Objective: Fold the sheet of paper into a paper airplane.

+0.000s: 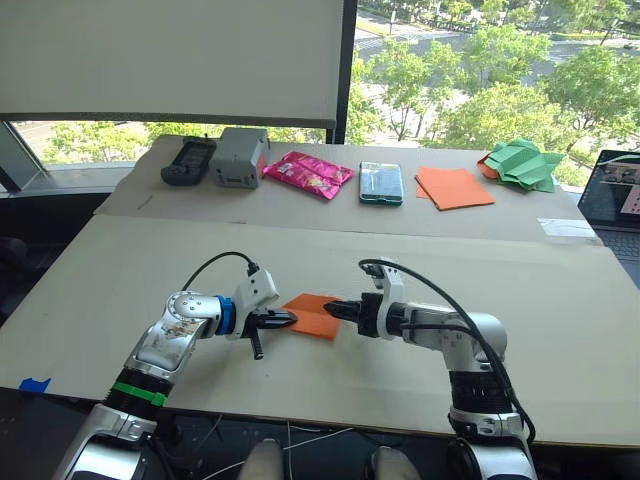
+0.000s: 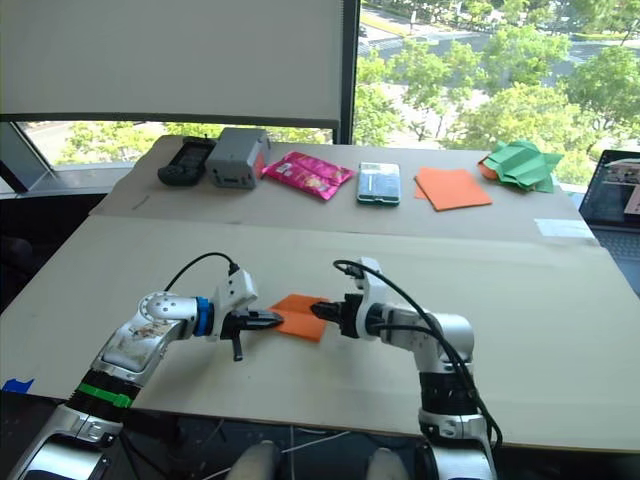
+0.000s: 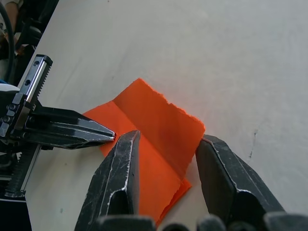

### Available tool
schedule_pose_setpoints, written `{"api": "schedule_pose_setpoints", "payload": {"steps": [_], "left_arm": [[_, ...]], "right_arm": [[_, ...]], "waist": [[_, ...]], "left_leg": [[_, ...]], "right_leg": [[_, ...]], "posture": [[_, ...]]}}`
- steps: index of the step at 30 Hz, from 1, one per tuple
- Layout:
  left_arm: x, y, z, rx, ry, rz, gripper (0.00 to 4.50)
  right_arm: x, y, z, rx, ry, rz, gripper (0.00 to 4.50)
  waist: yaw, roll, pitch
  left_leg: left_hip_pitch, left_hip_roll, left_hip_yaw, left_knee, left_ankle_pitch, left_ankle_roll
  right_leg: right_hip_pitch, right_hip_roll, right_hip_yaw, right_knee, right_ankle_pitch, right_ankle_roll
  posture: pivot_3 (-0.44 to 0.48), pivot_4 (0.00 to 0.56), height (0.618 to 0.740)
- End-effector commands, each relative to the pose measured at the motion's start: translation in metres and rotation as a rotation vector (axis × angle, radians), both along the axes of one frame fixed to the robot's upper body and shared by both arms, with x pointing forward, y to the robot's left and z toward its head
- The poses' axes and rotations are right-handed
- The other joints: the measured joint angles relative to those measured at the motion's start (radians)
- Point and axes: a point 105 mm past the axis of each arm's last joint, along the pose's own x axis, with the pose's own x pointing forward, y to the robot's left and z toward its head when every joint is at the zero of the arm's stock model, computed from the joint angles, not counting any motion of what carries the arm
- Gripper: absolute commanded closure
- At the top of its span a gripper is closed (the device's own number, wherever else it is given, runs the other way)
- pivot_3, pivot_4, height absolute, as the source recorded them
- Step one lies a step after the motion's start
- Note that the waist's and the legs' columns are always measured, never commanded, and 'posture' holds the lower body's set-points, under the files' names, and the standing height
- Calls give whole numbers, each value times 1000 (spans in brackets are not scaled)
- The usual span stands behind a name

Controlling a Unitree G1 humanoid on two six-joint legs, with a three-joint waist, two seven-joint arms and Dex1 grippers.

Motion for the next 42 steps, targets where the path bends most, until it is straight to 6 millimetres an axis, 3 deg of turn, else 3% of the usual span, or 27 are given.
{"api": "schedule_pose_setpoints", "payload": {"steps": [1, 3, 9, 10, 16, 24, 29, 36, 42], "left_arm": [[-2, -5, 9, -5, -41, -34, 4500], [-2, -5, 9, -5, -40, -34, 4500], [-1, -4, 9, -2, -41, -31, 4500], [-2, -4, 9, -2, -41, -31, 4500], [-2, -2, 9, 1, -37, -31, 4500], [0, 0, 8, 3, -35, -20, 4500], [0, 3, 9, 2, -32, -6, 4500], [-3, 13, 11, -3, -24, 28, 4500], [-4, 35, 23, 1, -42, 102, 4500]], "right_arm": [[4, 4, 9, 23, -44, 2, 2565], [3, 5, 6, -19, -76, 14, 2565], [-2, 7, 1, -84, -148, 51, 4416], [-2, 7, 1, -92, -164, 54, 4483], [-9, 15, 20, -134, -399, 131, 4483], [-33, 27, 4, -388, -740, 361, 4483], [-34, 28, -3, -550, -993, 435, 4483], [-38, 31, 4, -585, -1195, 470, 4483], [-39, 31, 7, -623, -1277, 469, 4483]], "waist": [[0, 0, 0], [-1, 0, 0], [-4, 0, 0], [-5, 0, 0], [-7, 0, 0], [-8, 0, 0], [-8, 0, 0], [-7, 0, 0], [-10, -1, 1]], "left_leg": [[0, 0, 0, 0, 0, 0], [0, 0, 0, 0, 0, 0], [-1, 0, 0, 0, 0, 0], [-1, 0, 0, 0, 0, 0], [-1, 0, 0, 0, 0, 0], [-1, 0, 0, 0, -1, -1], [-1, 0, 0, 0, -3, -4], [0, 0, 0, 0, -1, -1], [2, 0, 0, 0, -1, -2]], "right_leg": [[0, 0, 0, 0, 0, 0], [0, 0, 0, 0, 0, 0], [0, 0, 0, 0, 0, 0], [0, 0, 0, 0, 0, 0], [0, 0, 0, -1, 0, 0], [0, 0, 0, -1, 0, 0], [0, 0, 0, -2, 0, 0], [0, 0, 0, -1, 0, 0], [0, 0, 0, -1, 0, 0]], "posture": [[0, 150, 702], [0, 150, 702], [0, 150, 702], [0, 150, 702], [0, 150, 702], [0, 150, 702], [0, 150, 702], [0, 150, 702], [0, 150, 702]]}}
